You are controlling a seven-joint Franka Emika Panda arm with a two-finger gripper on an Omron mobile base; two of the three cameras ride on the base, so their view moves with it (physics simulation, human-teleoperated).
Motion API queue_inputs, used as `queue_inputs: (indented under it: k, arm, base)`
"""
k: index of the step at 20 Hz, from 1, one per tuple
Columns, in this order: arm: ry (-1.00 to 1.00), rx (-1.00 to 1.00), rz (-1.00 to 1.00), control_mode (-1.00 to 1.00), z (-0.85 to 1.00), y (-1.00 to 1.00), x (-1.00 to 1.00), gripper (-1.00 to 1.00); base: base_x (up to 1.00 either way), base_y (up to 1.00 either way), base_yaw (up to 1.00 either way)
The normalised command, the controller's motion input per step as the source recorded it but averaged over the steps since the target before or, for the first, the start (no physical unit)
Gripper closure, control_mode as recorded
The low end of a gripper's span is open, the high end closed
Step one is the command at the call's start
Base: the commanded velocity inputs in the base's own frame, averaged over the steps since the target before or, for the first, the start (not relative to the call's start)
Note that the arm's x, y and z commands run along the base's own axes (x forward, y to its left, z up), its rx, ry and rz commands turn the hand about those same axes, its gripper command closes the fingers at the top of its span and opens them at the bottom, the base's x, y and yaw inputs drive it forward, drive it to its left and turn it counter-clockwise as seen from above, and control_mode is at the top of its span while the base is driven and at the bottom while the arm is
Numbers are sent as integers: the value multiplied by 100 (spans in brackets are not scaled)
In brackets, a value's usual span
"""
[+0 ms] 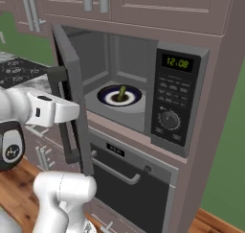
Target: Pick the squash from the counter and place it in the microwave. Then turn on the microwave.
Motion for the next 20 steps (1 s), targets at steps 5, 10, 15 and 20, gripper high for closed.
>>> queue_inputs:
  k: [5,10,15,20]
  arm:
    - [-25,0,3,-100,-64,-31,61,-100]
    - [-25,0,5,-100,-65,-31,61,-100]
    - [-25,0,8,-100,-62,-25,50,-100]
    - [-20,0,5,-100,-47,-8,31,-100]
  base:
    - [0,0,0]
    - [0,0,0]
    - [0,0,0]
    - [0,0,0]
